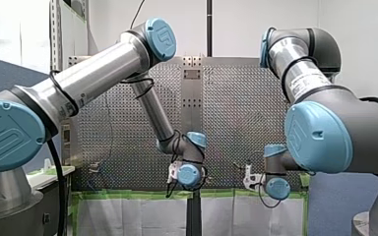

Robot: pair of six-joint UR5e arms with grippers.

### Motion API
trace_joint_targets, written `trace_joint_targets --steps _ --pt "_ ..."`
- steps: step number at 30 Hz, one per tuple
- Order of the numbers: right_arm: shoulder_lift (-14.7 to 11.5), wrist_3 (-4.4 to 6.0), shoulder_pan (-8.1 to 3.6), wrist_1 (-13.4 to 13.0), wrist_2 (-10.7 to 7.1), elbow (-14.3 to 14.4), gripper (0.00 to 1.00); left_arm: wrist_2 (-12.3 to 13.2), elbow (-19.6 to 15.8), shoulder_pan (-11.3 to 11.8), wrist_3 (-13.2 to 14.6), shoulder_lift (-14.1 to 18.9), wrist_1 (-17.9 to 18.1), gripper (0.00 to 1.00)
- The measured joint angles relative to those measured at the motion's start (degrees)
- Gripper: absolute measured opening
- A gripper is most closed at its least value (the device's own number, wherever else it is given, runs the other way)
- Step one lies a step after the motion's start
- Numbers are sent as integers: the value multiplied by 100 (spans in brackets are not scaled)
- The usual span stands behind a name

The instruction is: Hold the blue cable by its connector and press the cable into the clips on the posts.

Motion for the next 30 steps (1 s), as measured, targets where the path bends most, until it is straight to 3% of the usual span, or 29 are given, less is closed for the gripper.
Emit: trace_joint_targets --steps 7,10,24,30 --pt "0 -33 -422 -4 -434 -225 0 -197 173 -143 -54 0 -12 0" --pt "0 -39 -509 5 -624 -277 0 -280 266 -195 -98 -46 -43 0" --pt "6 -149 -566 9 -1332 -442 0 -542 936 -467 -365 -459 -487 0" --pt "8 -154 -693 37 -1596 -488 0 -526 1266 -421 -444 -477 -546 0"
